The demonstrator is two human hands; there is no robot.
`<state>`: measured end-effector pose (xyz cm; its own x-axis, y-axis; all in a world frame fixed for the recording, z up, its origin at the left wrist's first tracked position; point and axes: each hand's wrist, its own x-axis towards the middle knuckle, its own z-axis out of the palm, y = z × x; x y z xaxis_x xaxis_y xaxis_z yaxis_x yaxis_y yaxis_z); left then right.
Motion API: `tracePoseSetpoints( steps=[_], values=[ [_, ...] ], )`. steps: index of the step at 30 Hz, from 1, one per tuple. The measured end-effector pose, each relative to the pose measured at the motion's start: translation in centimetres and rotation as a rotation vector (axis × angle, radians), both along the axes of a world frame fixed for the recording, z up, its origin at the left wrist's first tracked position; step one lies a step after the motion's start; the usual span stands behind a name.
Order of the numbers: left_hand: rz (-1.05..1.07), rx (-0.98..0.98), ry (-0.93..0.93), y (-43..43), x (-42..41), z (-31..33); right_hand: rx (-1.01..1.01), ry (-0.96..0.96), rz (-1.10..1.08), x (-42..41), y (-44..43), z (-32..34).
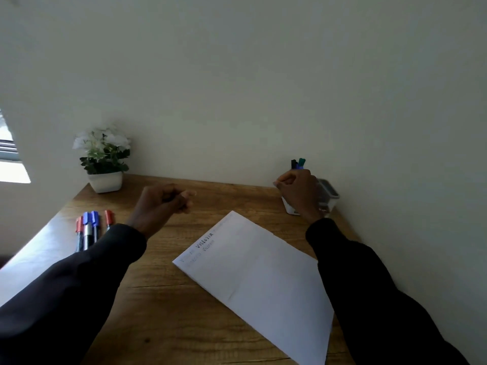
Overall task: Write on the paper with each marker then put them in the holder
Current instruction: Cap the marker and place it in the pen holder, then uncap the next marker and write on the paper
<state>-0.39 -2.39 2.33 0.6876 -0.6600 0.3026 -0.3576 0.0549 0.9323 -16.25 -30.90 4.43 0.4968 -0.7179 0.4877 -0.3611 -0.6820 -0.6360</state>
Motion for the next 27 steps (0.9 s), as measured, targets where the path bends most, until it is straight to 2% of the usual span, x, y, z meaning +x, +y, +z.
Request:
tracePoseSetpoints(
  steps=[3, 7, 11, 15, 20, 27],
  values=[
    [0.009, 0.037, 0.033, 1.7, 0.3, -0.4, 0.079, 0.019, 0.163, 0.7, 3.2, -1.0],
    [0.001, 0.13, 0.011, 4.6, 1.2, -1.1, 0.169, 0.05, 0.266, 1.8, 7.7, -2.1],
    [0.057, 0.111, -0.02, 8.5, 1.9, -1.1, 0.228, 0.1, 0.378, 3.4, 11.3, -2.9],
    [0.119, 0.061, -0.007, 12.6, 2.9, -1.3, 0.204, 0.139, 0.501, 5.8, 14.9, -3.6],
    [0.215, 0.099, 0.0, 16.2, 4.1, -2.3, 0.183, 0.205, 0.597, 9.1, 18.8, -4.3],
    [0.226, 0.134, -0.026, 18.5, 5.1, -3.0, 0.071, 0.357, 0.622, 13.8, 24.5, -5.2]
  ],
)
